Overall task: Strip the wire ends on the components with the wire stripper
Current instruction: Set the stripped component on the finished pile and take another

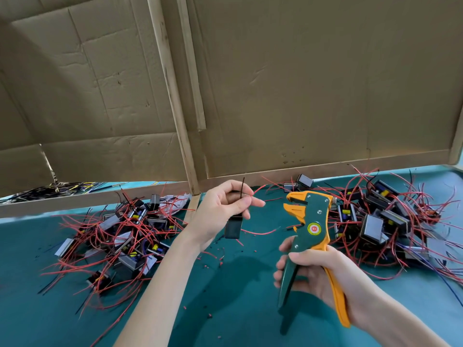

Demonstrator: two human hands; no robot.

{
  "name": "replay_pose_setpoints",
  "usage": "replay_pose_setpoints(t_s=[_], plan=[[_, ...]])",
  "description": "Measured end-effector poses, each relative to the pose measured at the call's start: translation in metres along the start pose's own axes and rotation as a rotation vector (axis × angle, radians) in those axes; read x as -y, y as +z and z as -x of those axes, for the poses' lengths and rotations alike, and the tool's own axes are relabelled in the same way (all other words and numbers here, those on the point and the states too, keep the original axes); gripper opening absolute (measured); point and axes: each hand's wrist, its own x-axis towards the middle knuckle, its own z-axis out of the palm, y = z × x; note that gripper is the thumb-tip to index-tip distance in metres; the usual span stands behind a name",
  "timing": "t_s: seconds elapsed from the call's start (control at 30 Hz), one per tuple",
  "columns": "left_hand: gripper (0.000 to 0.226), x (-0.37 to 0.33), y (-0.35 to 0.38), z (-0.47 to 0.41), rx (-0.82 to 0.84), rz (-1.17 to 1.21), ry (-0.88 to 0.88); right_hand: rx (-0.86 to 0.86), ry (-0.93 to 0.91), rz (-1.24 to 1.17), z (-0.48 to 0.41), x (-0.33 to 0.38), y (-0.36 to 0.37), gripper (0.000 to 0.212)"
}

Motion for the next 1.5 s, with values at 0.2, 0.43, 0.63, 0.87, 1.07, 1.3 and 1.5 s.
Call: replay_pose_setpoints(t_s=[0.2, 0.43, 0.63, 0.87, 1.07, 1.3, 1.5], plan=[[0.009, -0.009, 0.006, 0.003, 0.101, -0.038, -0.035, 0.087, 0.008, 0.064, 0.003, 0.006, 0.003, 0.033], [0.012, -0.011, 0.008, 0.005, 0.113, -0.067, -0.052, 0.156, 0.002, 0.162, 0.010, 0.011, 0.010, 0.026], [0.007, -0.012, 0.006, 0.006, 0.157, -0.082, -0.082, 0.176, -0.004, 0.187, 0.013, 0.011, 0.012, 0.017], [0.004, -0.014, -0.002, 0.006, 0.234, -0.042, -0.086, 0.225, -0.018, 0.235, 0.014, 0.012, 0.011, 0.022], [0.007, -0.014, -0.008, 0.006, 0.282, -0.066, -0.074, 0.226, -0.020, 0.315, 0.017, 0.012, 0.012, 0.025], [0.011, -0.014, -0.013, 0.007, 0.313, -0.071, -0.095, 0.130, -0.036, 0.388, 0.017, 0.004, 0.016, 0.033], [0.014, -0.008, -0.004, 0.005, 0.299, 0.227, -0.167, -0.099, -0.119, 0.313, 0.012, -0.005, 0.015, 0.050]])
